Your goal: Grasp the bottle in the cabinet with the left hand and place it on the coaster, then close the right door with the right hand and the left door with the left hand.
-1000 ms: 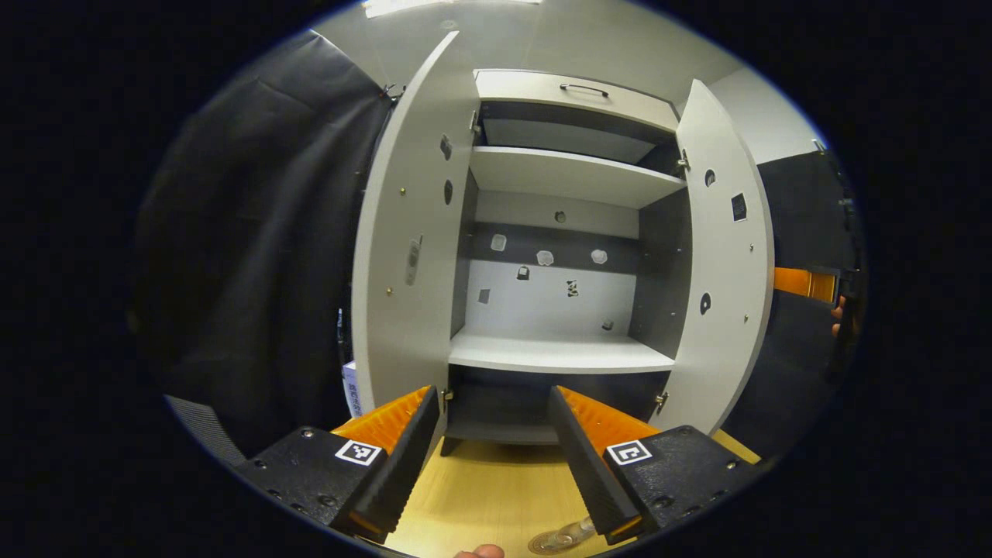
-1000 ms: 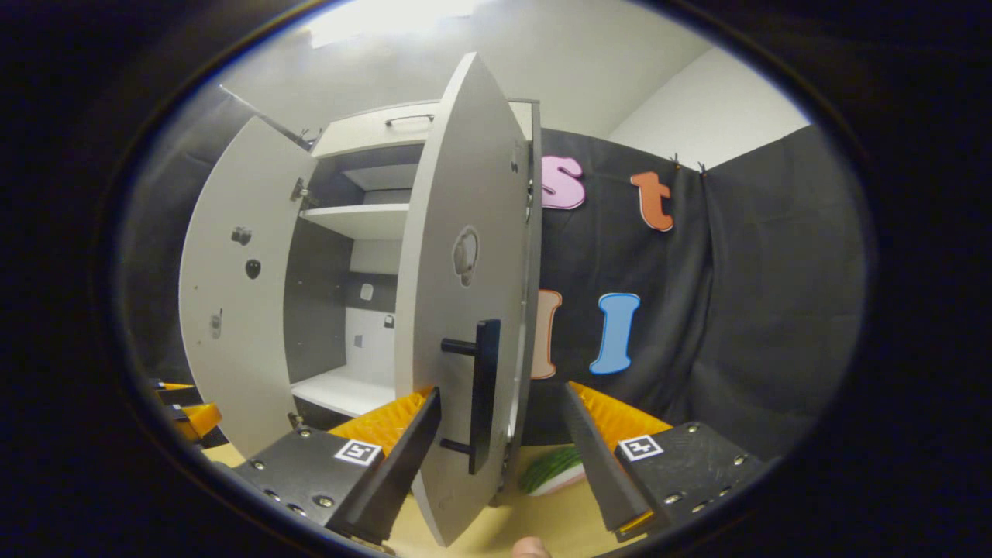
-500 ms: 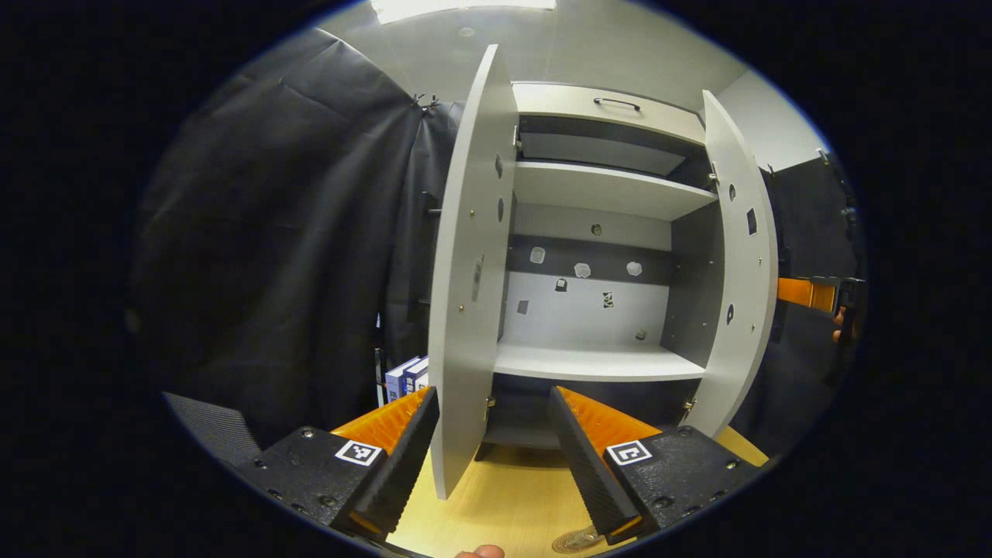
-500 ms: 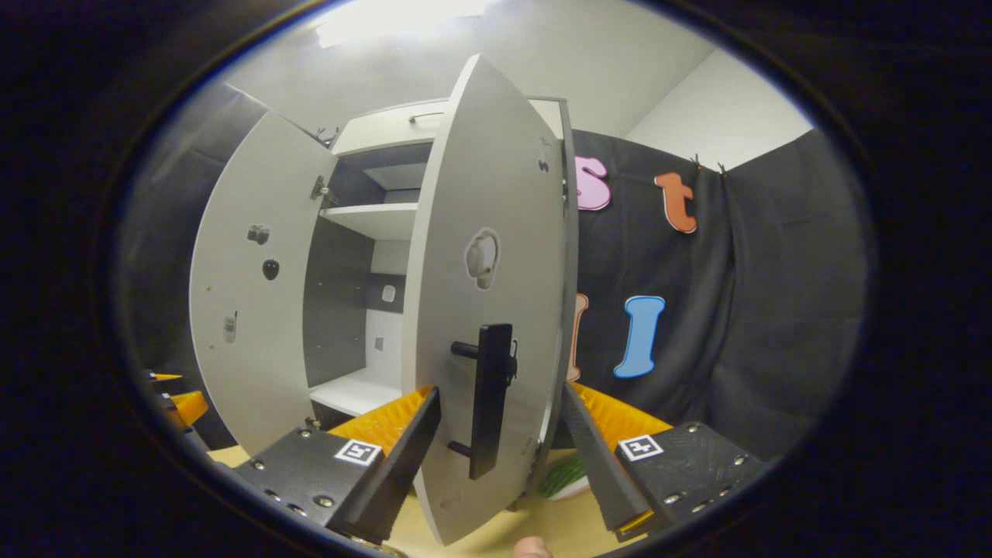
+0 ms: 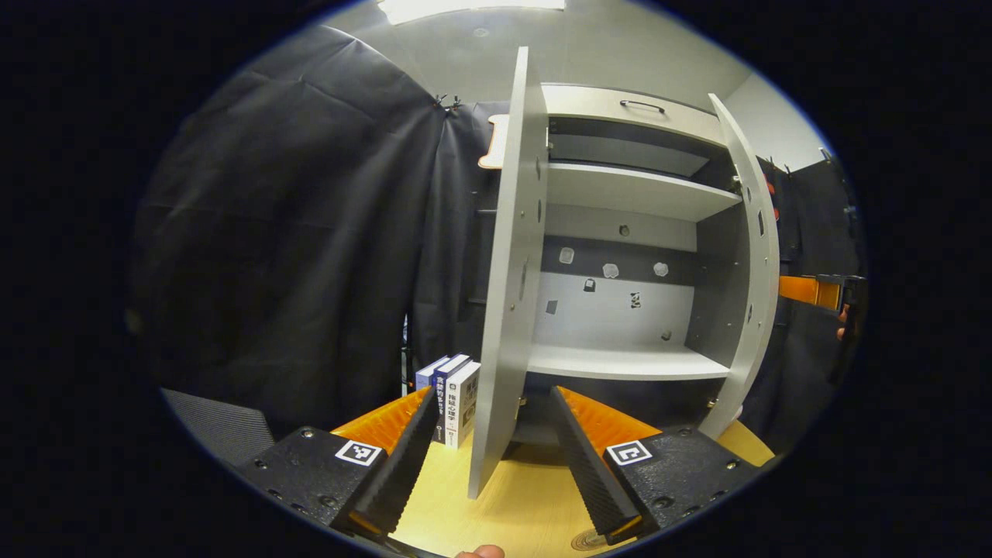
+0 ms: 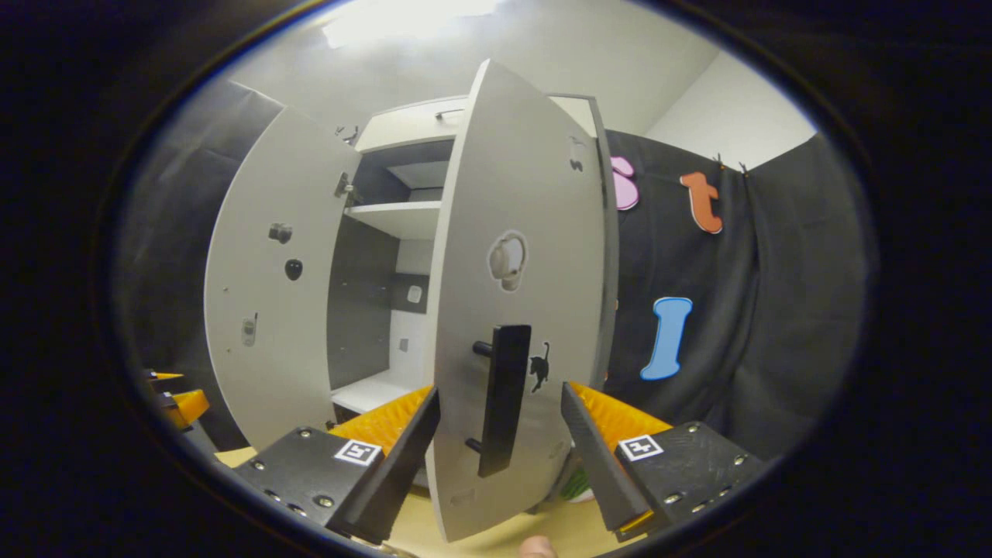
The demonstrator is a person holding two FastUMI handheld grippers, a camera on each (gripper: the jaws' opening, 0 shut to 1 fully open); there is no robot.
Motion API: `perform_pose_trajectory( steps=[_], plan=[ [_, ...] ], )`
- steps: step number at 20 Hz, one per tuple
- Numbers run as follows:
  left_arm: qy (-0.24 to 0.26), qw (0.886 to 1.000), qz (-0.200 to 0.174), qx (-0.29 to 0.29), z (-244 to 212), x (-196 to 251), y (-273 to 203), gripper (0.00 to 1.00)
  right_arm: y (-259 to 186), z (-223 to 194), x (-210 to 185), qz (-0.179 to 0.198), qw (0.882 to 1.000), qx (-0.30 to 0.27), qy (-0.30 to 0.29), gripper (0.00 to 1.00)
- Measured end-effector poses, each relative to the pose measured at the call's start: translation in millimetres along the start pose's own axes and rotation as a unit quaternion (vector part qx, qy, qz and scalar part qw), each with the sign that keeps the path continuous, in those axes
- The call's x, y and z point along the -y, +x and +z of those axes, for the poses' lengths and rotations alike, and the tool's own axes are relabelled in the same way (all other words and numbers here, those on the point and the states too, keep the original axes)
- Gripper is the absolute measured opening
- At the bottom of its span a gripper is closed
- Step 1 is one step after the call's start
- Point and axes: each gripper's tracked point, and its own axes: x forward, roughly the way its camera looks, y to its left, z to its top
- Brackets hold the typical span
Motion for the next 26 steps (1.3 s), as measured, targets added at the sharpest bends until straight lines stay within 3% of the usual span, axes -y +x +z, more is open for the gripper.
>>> perform_pose_trajectory(
  steps=[13,14,15,26],
  plan=[
    [-0.008,0.999,0.041,-0.004,-5,-37,1,0.90,0,0,-31,0.022,1.000,-0.005,-0.004,0.96],
    [-0.008,0.999,0.042,-0.005,-6,-40,1,0.88,0,0,-32,0.022,1.000,-0.005,-0.004,0.92],
    [-0.008,0.999,0.043,-0.004,-6,-43,1,0.90,0,0,-34,0.022,1.000,-0.004,-0.004,0.95],
    [-0.016,0.999,0.039,-0.010,-8,-58,21,0.90,3,7,-42,0.014,1.000,-0.003,-0.012,0.92]
  ],
)
